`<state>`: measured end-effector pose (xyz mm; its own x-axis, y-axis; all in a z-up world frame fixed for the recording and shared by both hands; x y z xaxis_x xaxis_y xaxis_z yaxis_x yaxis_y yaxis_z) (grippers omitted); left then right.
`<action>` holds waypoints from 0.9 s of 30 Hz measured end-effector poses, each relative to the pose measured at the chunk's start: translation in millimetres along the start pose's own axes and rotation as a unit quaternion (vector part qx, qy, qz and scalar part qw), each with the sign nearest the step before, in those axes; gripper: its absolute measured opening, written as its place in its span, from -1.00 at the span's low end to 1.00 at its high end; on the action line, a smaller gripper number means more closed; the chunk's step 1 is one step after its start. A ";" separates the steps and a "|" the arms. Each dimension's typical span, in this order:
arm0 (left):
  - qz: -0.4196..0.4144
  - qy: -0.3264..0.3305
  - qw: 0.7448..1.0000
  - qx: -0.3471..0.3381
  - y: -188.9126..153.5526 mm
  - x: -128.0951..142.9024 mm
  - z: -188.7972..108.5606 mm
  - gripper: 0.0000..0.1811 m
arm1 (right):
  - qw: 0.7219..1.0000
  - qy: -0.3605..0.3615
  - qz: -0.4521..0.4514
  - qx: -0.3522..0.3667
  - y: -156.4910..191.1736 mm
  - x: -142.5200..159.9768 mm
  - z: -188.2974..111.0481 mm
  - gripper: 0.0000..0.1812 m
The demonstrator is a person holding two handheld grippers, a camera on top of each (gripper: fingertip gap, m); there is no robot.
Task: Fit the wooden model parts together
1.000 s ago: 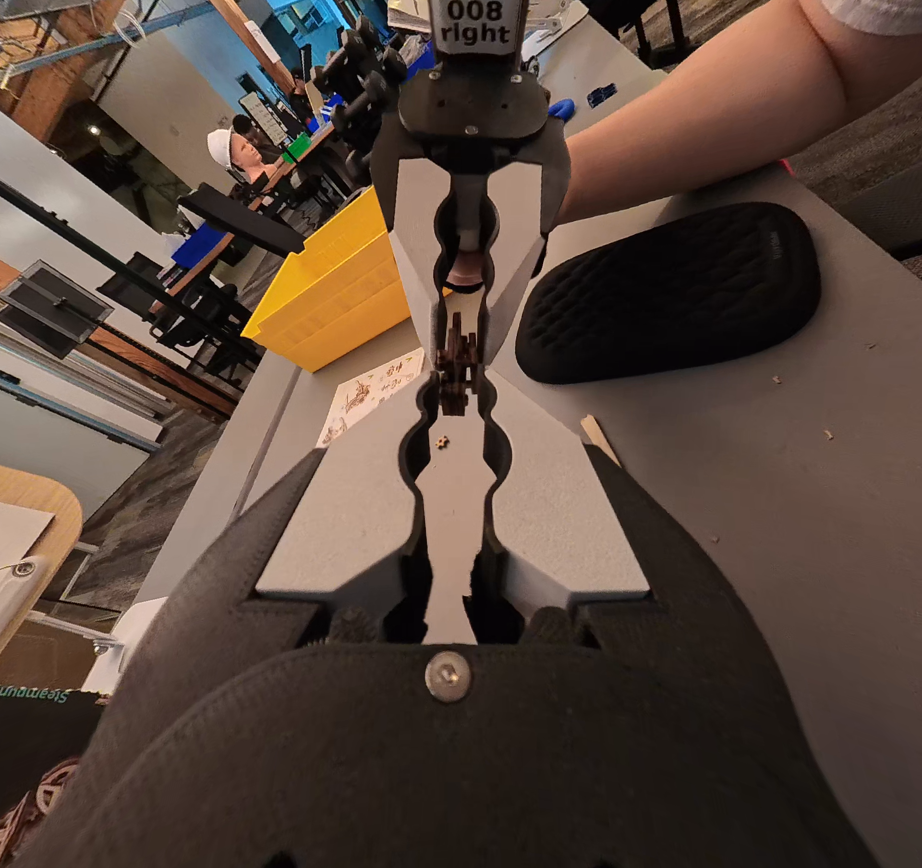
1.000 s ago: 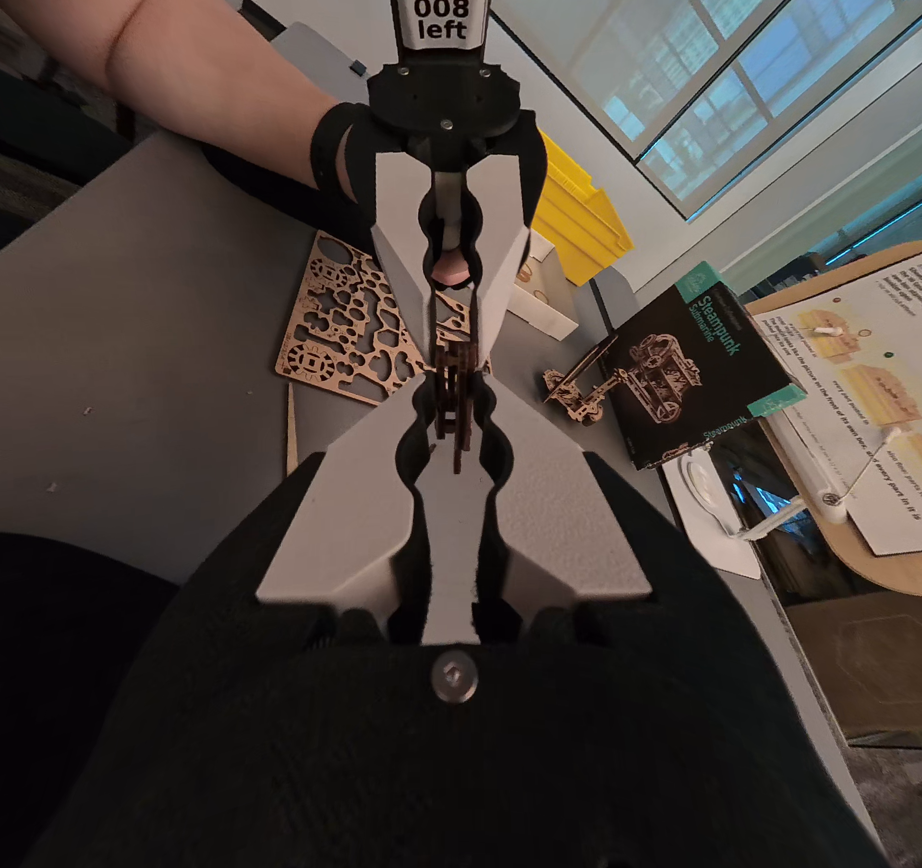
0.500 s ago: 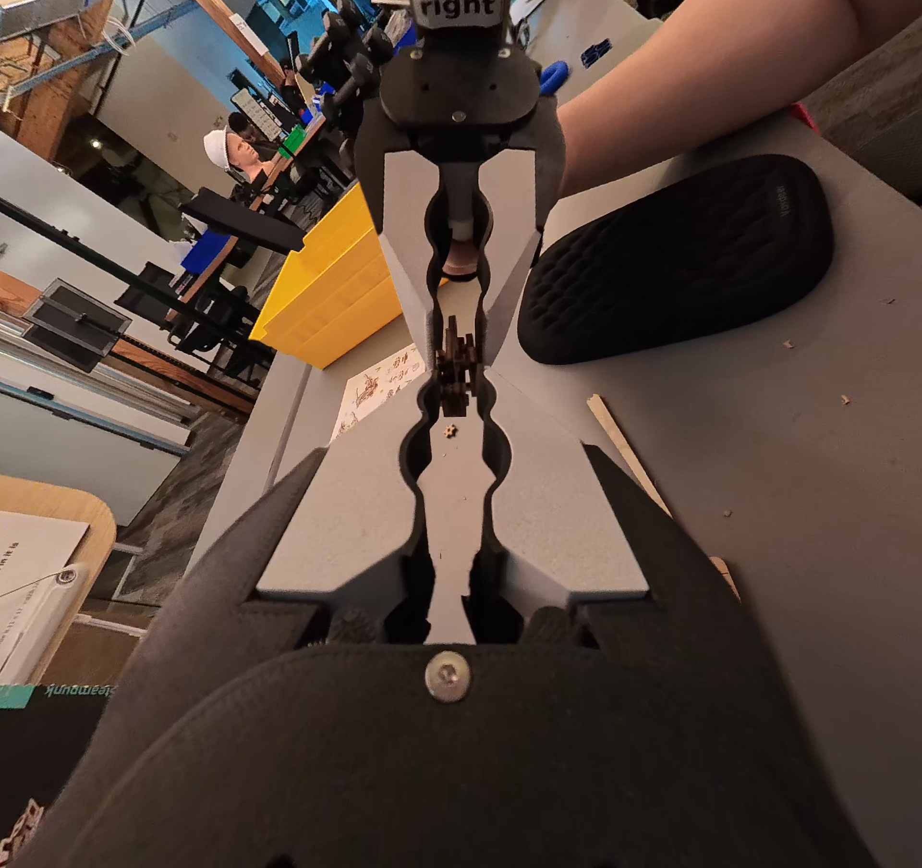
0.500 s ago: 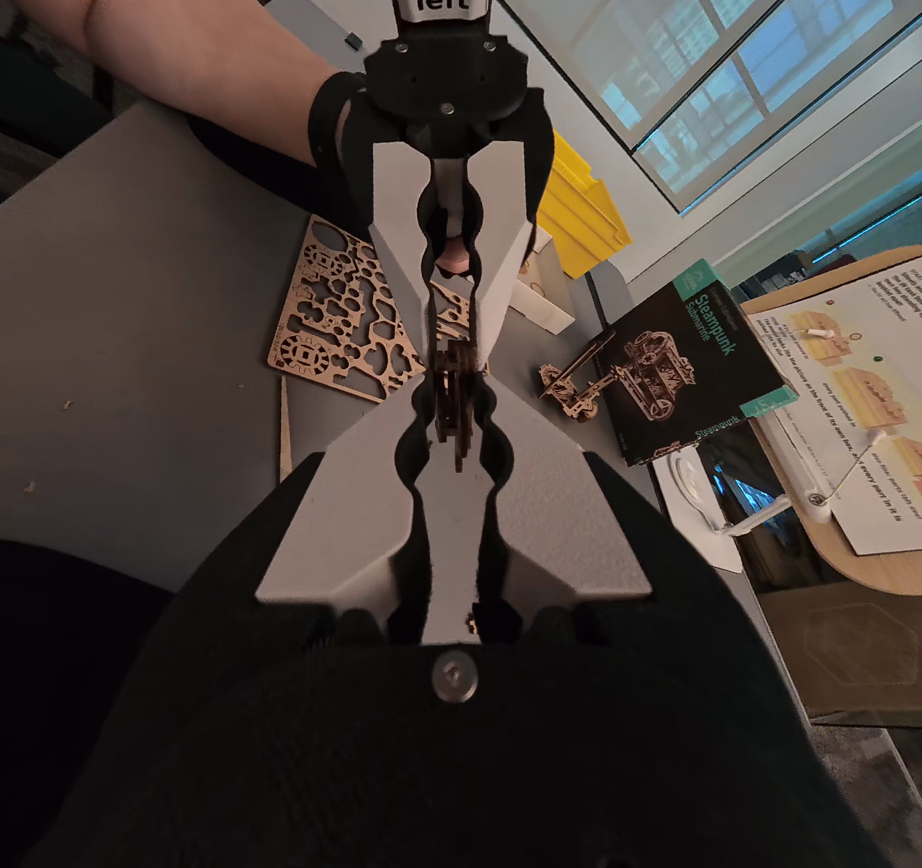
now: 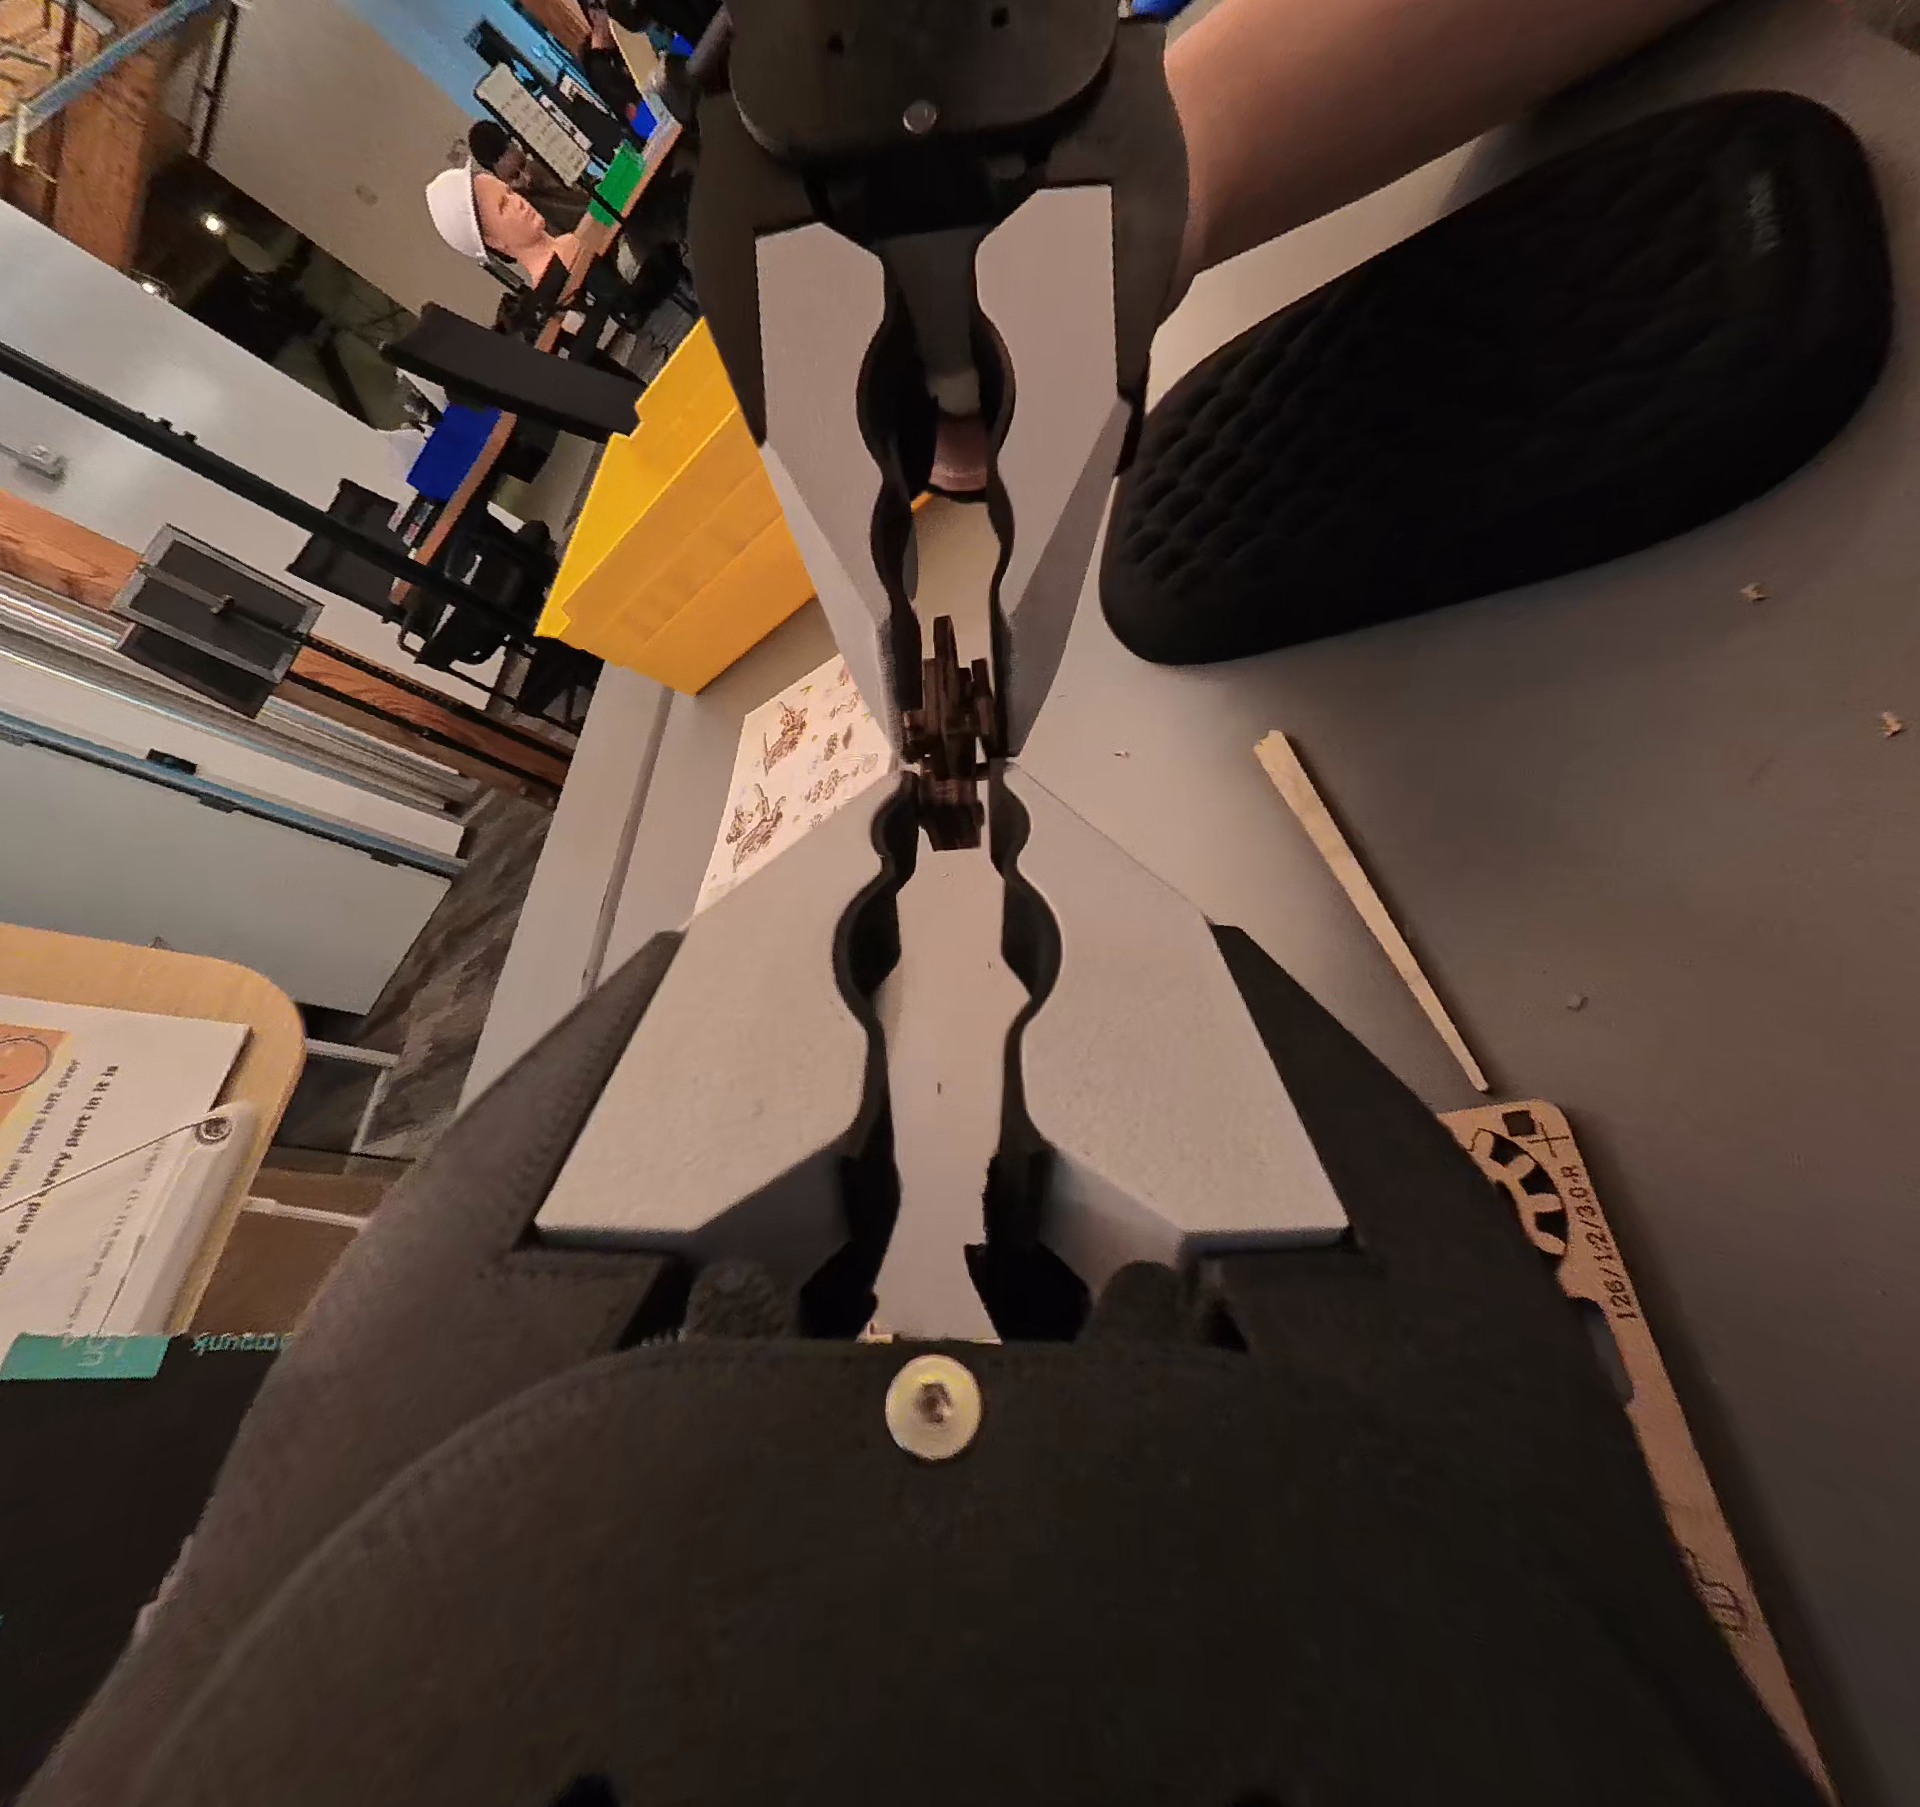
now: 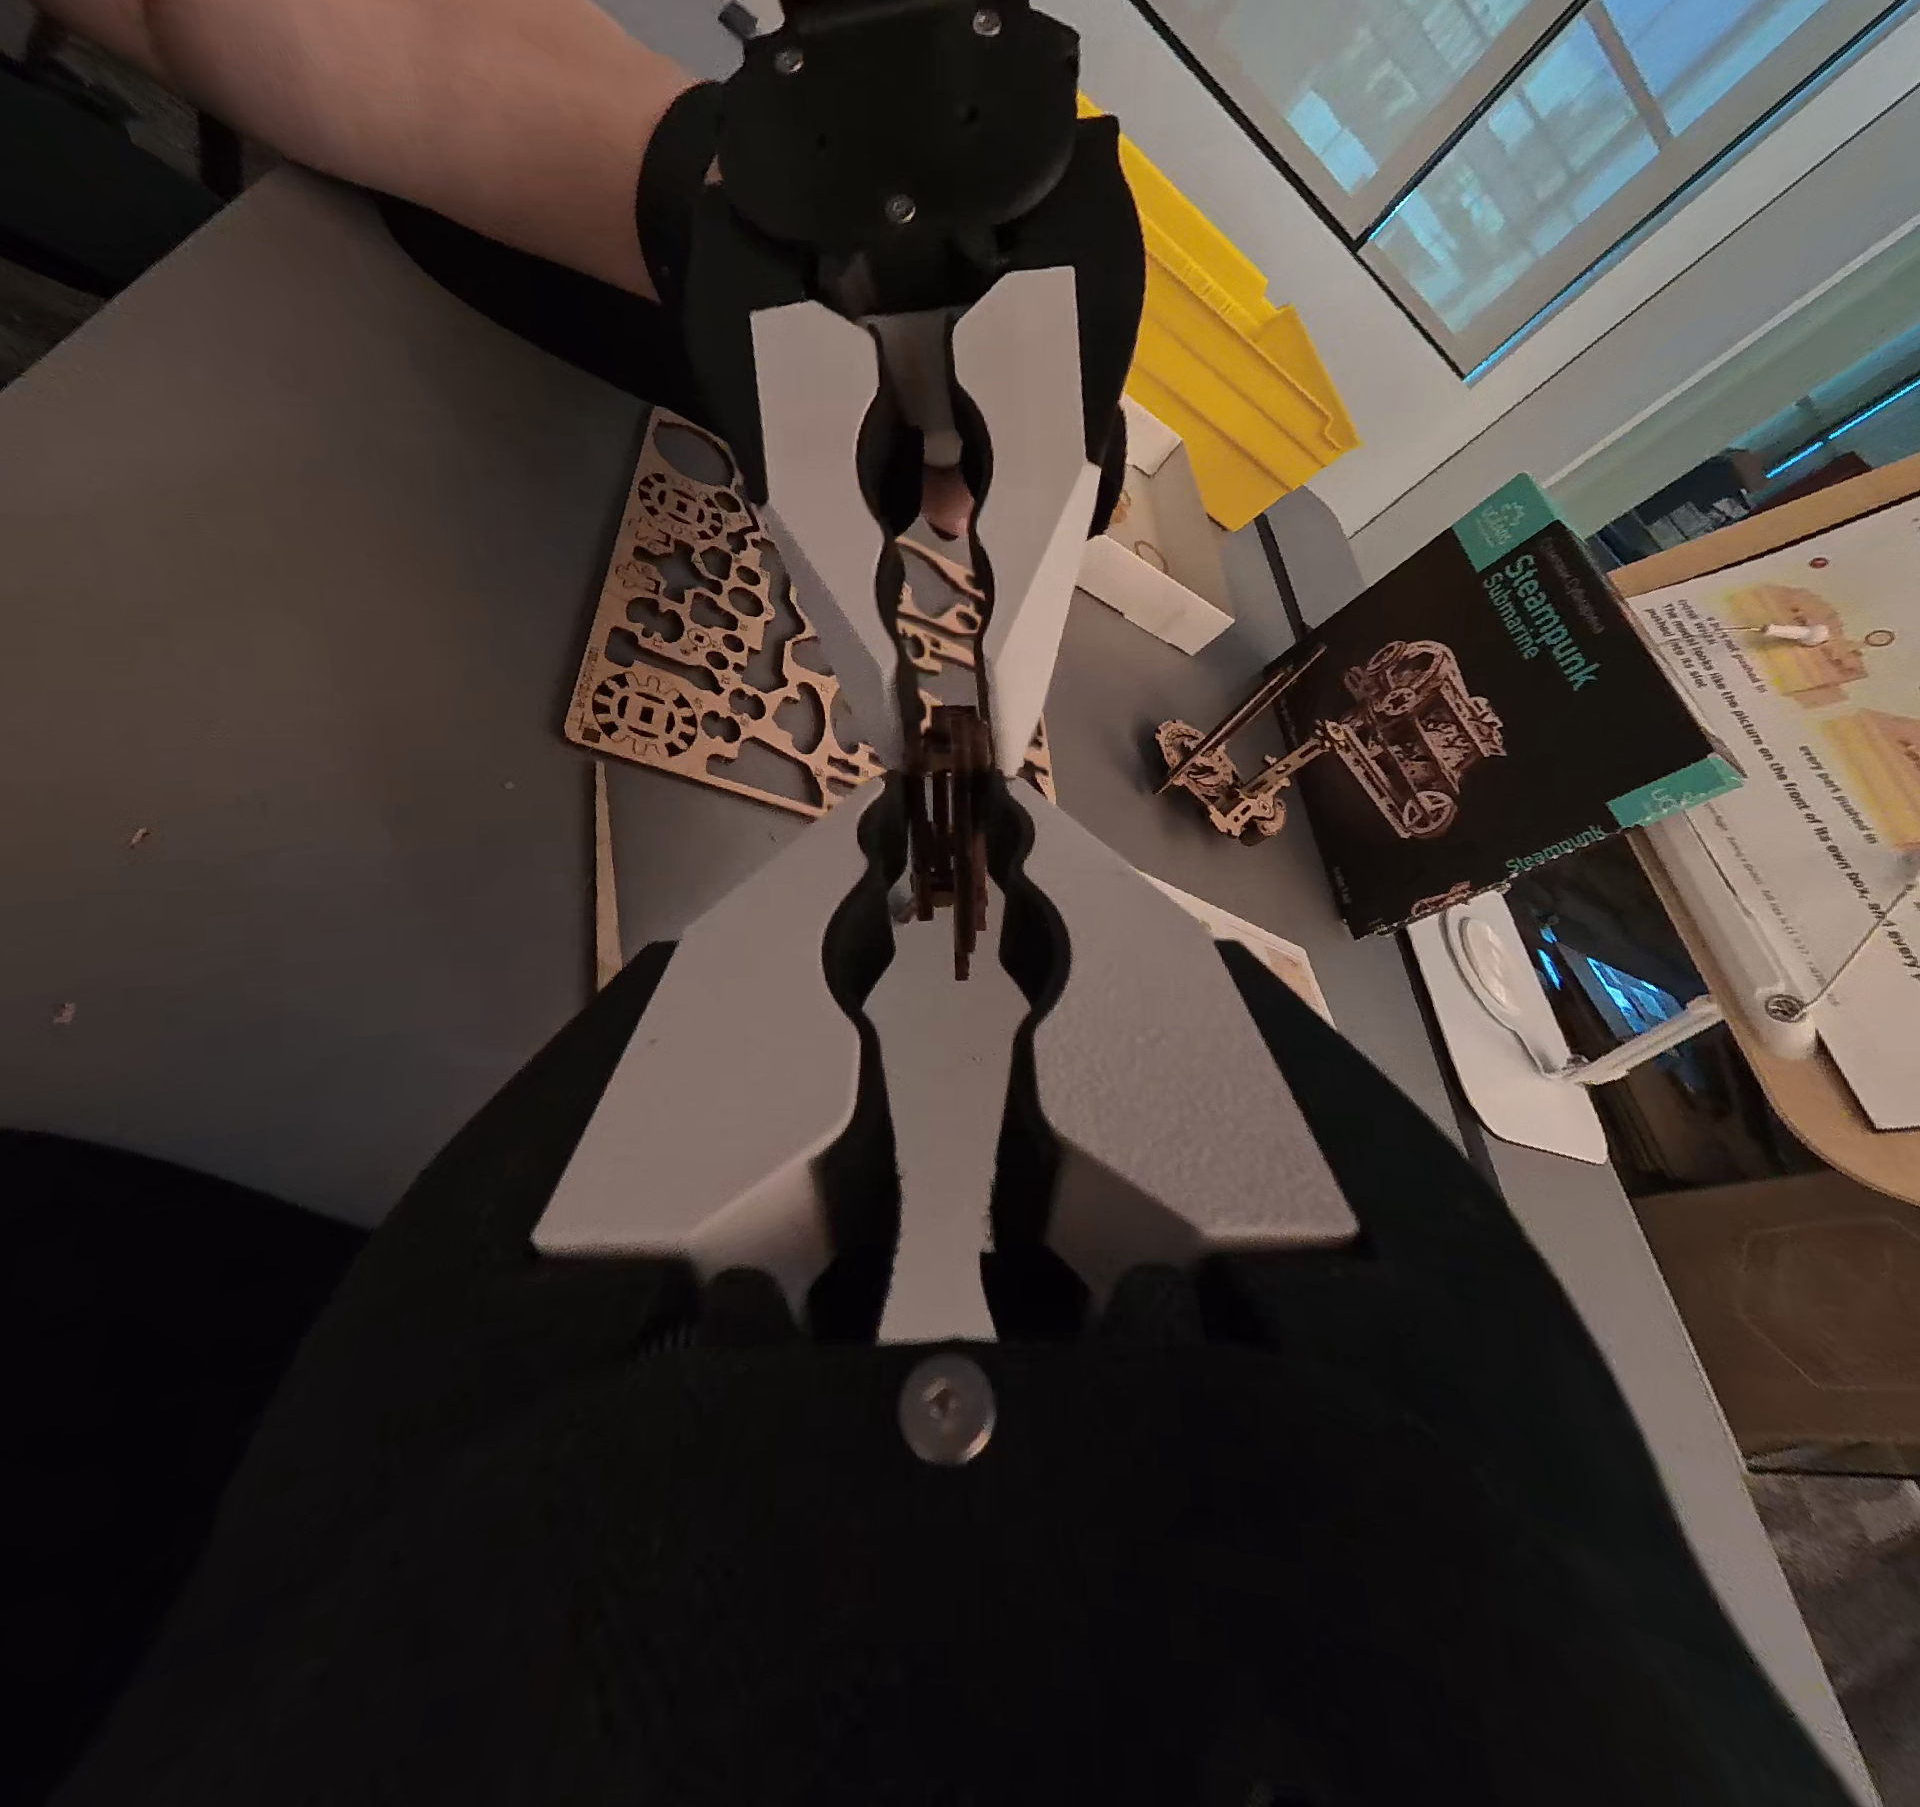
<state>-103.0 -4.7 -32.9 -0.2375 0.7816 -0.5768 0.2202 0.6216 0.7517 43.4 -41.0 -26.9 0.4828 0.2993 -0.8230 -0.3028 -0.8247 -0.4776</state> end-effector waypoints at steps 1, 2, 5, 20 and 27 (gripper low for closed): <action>-0.006 -0.004 1.000 0.003 0.9 -0.1 -1.0 -0.89 | 1.000 -0.004 0.003 -0.001 -0.1 -0.2 0.0 -0.87; -0.011 -0.005 1.000 0.006 1.6 -0.1 -1.5 -0.89 | 1.000 -0.005 0.005 -0.001 -0.2 -0.6 0.1 -0.87; -0.016 0.003 1.000 0.012 2.0 -0.3 -0.9 -0.89 | 1.000 -0.004 0.003 -0.002 -0.2 1.5 0.9 -0.86; -0.053 -0.005 0.998 0.029 4.1 1.1 0.2 -0.89 | 0.999 -0.026 0.042 -0.023 -3.7 7.1 0.3 -0.86; -0.096 -0.034 0.993 0.063 4.6 -0.5 -0.5 -0.89 | 0.993 -0.054 0.077 -0.074 -4.7 9.0 -3.7 -0.87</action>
<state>-102.3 -2.3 -29.1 -0.2237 0.6477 -0.7283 0.2947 0.7572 0.5829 52.2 -36.2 -30.9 0.3468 0.2067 -0.9149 -0.2391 -0.9237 -0.2994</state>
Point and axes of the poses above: each gripper's, where its closed fingertips meet, z out along the fingers, x out of its underside, y = z × x across the jaws, the point moved 9 cm from there along -z, back along the fingers, and after that the axes turned 7 degrees about z, right-handed, at the moved point
